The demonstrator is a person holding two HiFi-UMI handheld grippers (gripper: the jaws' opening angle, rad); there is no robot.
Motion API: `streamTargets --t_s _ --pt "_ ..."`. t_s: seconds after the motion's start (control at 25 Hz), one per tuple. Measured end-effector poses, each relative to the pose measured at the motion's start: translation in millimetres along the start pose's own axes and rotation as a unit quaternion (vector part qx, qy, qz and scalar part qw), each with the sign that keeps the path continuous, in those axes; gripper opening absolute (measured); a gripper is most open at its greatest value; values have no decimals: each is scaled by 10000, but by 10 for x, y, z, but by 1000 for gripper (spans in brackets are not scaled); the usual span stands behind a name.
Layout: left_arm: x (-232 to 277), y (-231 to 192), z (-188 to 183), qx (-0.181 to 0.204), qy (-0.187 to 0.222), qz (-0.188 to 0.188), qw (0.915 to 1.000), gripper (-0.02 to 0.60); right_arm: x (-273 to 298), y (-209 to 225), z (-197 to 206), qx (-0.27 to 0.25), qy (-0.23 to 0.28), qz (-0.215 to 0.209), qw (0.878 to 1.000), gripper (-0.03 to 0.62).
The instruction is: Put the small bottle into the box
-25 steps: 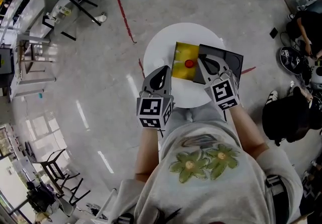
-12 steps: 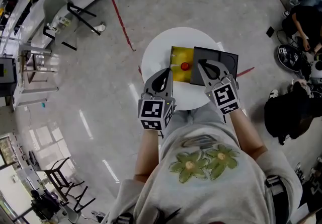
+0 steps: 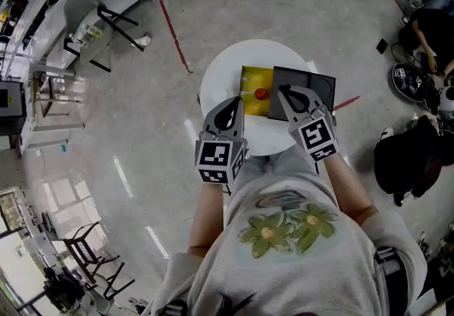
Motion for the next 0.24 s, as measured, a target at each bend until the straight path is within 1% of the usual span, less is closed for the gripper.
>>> streamTargets --t_s 0.24 --pt "-9 -30 28 -18 -39 -23 10000 3 39 -18 -10 -25 -22 -48 10000 3"
Point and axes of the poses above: the fingertips, and each gripper's own axes: x forward along the fingers, y to its right, z out of its underside, the point moved 1 cm from there along -x, backward along the fingers, and after that the axes turned 9 degrees about x, right-handed, at the moved point
